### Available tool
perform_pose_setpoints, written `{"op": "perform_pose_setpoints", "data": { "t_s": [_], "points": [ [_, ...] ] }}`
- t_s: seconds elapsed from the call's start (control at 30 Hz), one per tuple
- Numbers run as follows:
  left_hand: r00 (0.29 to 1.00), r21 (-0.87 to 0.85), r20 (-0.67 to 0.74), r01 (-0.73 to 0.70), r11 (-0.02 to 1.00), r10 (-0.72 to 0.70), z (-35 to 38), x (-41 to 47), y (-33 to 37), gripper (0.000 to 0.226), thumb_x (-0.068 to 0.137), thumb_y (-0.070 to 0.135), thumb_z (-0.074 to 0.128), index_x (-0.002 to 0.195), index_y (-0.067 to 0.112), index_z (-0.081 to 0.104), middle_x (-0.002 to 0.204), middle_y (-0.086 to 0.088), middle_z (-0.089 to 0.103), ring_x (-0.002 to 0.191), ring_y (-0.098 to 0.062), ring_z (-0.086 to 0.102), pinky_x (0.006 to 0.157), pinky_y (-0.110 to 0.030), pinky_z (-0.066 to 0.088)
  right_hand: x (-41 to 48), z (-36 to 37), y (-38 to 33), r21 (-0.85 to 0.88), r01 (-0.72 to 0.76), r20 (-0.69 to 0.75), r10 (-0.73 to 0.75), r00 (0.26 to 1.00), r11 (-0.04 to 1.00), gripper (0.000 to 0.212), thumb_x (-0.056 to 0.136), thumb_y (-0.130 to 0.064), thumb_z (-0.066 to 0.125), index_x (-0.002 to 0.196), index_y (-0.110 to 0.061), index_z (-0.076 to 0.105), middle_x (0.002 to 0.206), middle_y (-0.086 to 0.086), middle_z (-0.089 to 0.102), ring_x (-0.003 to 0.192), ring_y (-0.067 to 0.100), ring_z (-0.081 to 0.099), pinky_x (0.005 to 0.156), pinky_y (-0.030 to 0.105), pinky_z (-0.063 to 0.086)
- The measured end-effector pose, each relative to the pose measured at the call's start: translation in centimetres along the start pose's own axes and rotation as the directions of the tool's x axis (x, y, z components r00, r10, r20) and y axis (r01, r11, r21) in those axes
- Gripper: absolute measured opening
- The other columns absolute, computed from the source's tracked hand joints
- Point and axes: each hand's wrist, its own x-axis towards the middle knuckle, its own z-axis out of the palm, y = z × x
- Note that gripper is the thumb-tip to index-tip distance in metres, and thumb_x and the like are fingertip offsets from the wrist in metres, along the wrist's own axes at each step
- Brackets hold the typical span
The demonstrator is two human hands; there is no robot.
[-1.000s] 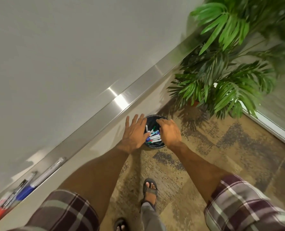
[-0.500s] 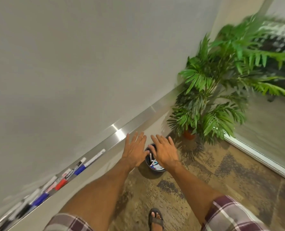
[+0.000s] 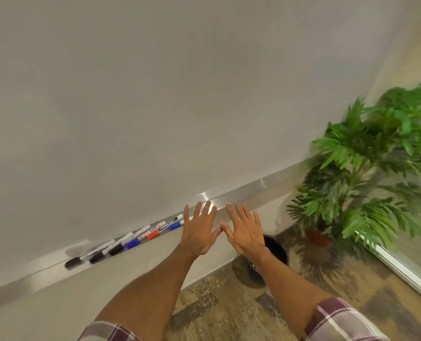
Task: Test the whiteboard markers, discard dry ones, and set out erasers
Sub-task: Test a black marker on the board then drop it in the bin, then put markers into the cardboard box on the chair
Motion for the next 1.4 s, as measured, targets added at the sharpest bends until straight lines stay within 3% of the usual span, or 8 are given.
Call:
{"op": "perform_pose_setpoints", "data": {
  "t_s": [0.27, 0.4, 0.57, 0.73, 0.83, 0.97, 1.1, 1.4],
  "points": [
    [0.955, -0.070, -0.015, 0.294, 0.953, -0.296, 0.9, -6.8, -3.6, 0.072, 0.096, 0.064, 0.012, 0.156, 0.025, -0.002, 0.163, -0.001, -0.012, 0.149, -0.025, -0.015, 0.116, -0.057, -0.008, -0.3, 0.8, -5.3, 0.024, 0.289, 0.059, -0.290, 0.955, 0.957, 0.074, 0.086, -0.067, -0.001, 0.149, -0.032, 0.017, 0.156, 0.000, 0.021, 0.145, 0.021, 0.013, 0.117, 0.044, 0.006],
    [0.902, -0.090, -0.019, 0.428, 0.899, -0.431, 1.4, -11.8, -5.6, 0.070, 0.099, 0.060, 0.015, 0.155, 0.024, -0.006, 0.162, -0.001, -0.015, 0.148, -0.026, -0.016, 0.116, -0.057, -0.011, -1.7, 1.5, -9.6, 0.056, 0.427, 0.097, -0.431, 0.897, 0.902, 0.089, 0.077, -0.072, -0.017, 0.149, -0.032, 0.016, 0.157, -0.002, 0.019, 0.145, 0.020, 0.012, 0.118, 0.044, 0.009],
    [0.815, -0.062, -0.005, 0.578, 0.813, -0.580, 2.3, -17.8, -8.3, 0.070, 0.098, 0.061, 0.011, 0.154, 0.025, -0.010, 0.161, -0.003, -0.019, 0.147, -0.028, -0.019, 0.113, -0.058, -0.016, -3.7, 2.9, -15.8, 0.083, 0.583, 0.127, -0.588, 0.799, 0.809, 0.093, 0.074, -0.073, -0.021, 0.149, -0.032, 0.016, 0.156, -0.003, 0.021, 0.145, 0.019, 0.014, 0.118, 0.044, 0.009],
    [0.705, -0.053, 0.011, 0.709, 0.703, -0.709, 3.3, -25.2, -11.8, 0.090, 0.075, 0.067, -0.025, 0.154, 0.026, -0.009, 0.161, -0.002, -0.019, 0.148, -0.028, -0.017, 0.111, -0.058, -0.018, -7.1, 4.2, -23.7, 0.103, 0.710, 0.213, -0.713, 0.669, 0.697, 0.101, 0.064, -0.073, -0.029, 0.150, -0.033, 0.005, 0.159, -0.003, 0.005, 0.146, 0.020, 0.000, 0.116, 0.043, -0.004],
    [0.625, -0.066, 0.005, 0.779, 0.623, -0.781, 4.3, -29.9, -14.3, 0.102, 0.065, 0.069, -0.037, 0.154, 0.027, -0.010, 0.161, -0.002, -0.018, 0.148, -0.028, -0.018, 0.112, -0.059, -0.018, -9.5, 4.8, -28.3, 0.133, 0.776, 0.223, -0.782, 0.583, 0.616, 0.099, 0.066, -0.072, -0.028, 0.150, -0.032, 0.005, 0.159, -0.002, 0.008, 0.146, 0.020, 0.002, 0.116, 0.042, -0.004],
    [0.507, -0.072, 0.013, 0.860, 0.505, -0.862, 4.8, -36.7, -17.5, 0.088, 0.079, 0.071, -0.019, 0.155, 0.028, -0.008, 0.162, -0.001, -0.018, 0.148, -0.028, -0.018, 0.112, -0.059, -0.018, -12.9, 5.7, -34.9, 0.148, 0.848, 0.220, -0.853, 0.474, 0.509, 0.091, 0.071, -0.070, -0.022, 0.150, -0.033, 0.004, 0.159, -0.001, 0.008, 0.146, 0.020, 0.003, 0.116, 0.042, -0.003],
    [0.383, -0.080, 0.025, 0.922, 0.380, -0.923, 5.3, -43.8, -20.8, 0.073, 0.095, 0.069, 0.007, 0.155, 0.029, -0.004, 0.162, 0.000, -0.015, 0.149, -0.028, -0.015, 0.111, -0.058, -0.019, -17.0, 6.6, -42.2, 0.155, 0.900, 0.207, -0.904, 0.374, 0.408, 0.108, 0.058, -0.074, -0.037, 0.150, -0.033, 0.001, 0.159, 0.000, 0.004, 0.146, 0.022, 0.001, 0.118, 0.044, -0.002],
    [0.202, -0.093, 0.026, 0.976, 0.199, -0.979, 5.0, -59.2, -29.1, 0.073, 0.094, 0.067, 0.010, 0.155, 0.028, 0.001, 0.163, 0.000, -0.007, 0.149, -0.028, -0.010, 0.113, -0.058, -0.017, -24.9, 8.4, -57.7, 0.185, 0.946, 0.164, -0.958, 0.237, 0.266, 0.097, 0.067, -0.073, -0.028, 0.150, -0.034, 0.004, 0.159, -0.001, 0.009, 0.146, 0.020, 0.004, 0.115, 0.042, -0.006]
  ]
}}
